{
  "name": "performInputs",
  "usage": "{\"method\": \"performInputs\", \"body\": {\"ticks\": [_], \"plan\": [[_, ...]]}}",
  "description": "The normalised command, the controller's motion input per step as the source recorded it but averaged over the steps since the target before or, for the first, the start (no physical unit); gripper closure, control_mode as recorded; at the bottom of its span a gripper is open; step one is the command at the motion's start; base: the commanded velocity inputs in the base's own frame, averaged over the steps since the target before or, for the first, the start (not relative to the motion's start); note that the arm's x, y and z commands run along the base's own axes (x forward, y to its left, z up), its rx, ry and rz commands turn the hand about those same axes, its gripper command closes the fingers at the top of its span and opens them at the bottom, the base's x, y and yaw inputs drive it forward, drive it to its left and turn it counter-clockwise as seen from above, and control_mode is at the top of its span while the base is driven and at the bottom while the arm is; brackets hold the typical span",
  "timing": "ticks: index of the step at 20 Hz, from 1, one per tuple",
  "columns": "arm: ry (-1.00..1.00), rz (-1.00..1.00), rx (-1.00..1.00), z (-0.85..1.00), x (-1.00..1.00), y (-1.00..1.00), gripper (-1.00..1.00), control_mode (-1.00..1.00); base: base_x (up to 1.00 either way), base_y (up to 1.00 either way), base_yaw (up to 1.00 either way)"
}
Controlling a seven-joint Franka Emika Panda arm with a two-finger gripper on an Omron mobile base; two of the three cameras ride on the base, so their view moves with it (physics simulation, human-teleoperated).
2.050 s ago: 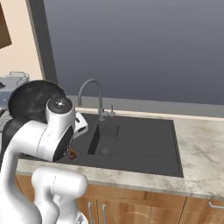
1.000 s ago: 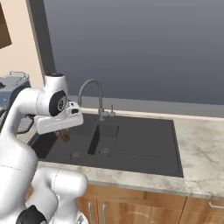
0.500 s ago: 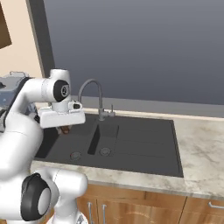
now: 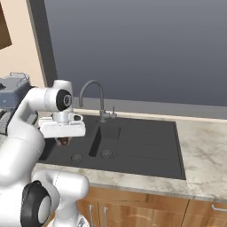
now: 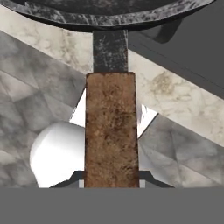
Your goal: Move the pot and pan from the stove into the sink.
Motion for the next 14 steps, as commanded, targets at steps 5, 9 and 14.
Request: {"method": "performInputs", "body": {"ticks": [5, 9, 14], "plan": [[0.00, 0.00, 0.02, -0.30, -0.47, 0.00, 1.00, -1.00, 0.00, 0.00, 0.00], [-0.05, -0.07, 0.00, -0.05, 0.02, 0.32, 1.00, -1.00, 0.00, 0.00, 0.00], [-0.14, -0.16, 0.03, -0.06, 0.03, 0.31, 1.00, -1.00, 0.00, 0.00, 0.00]]}}
